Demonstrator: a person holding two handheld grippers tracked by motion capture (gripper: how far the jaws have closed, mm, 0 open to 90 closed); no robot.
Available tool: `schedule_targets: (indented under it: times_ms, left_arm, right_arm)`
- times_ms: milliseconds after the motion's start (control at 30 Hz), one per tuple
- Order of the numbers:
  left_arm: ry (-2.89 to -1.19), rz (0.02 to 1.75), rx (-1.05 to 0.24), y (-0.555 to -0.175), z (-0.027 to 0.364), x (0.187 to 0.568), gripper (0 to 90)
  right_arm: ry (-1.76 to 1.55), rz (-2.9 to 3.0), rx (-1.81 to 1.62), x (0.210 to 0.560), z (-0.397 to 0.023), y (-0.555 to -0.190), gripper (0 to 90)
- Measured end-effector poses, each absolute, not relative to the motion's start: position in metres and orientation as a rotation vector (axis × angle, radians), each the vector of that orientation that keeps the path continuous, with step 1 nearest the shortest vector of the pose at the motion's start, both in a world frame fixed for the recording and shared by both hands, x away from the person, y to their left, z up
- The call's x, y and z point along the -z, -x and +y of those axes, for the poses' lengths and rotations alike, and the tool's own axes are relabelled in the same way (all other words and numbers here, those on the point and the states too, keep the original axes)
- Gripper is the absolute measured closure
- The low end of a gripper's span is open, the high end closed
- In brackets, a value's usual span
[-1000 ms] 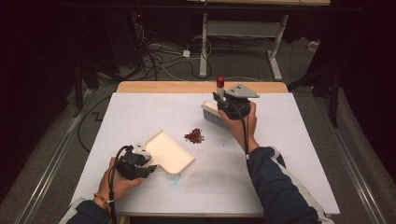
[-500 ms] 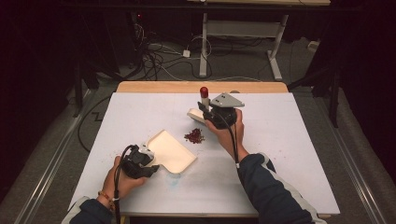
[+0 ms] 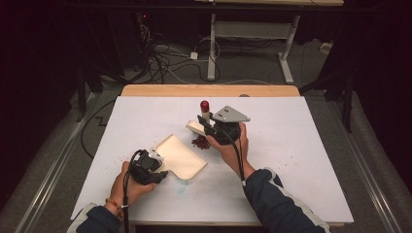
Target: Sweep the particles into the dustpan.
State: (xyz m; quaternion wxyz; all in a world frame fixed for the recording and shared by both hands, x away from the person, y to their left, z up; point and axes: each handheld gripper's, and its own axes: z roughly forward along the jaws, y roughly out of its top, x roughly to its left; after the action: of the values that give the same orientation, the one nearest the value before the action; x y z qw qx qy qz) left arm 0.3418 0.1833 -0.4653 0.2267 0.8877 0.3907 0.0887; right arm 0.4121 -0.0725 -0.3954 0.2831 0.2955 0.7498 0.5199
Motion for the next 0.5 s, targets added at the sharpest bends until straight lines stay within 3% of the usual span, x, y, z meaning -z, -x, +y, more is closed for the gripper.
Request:
schedule_targets:
  times_ms: [500]
  left_arm:
    - [-2.47,1.089,-0.249,-0.344,0.167,0.463,63.8]
  right_arm:
    - [-0.808,2.015,-1.447,0.397,-0.059,-0.391,69.3]
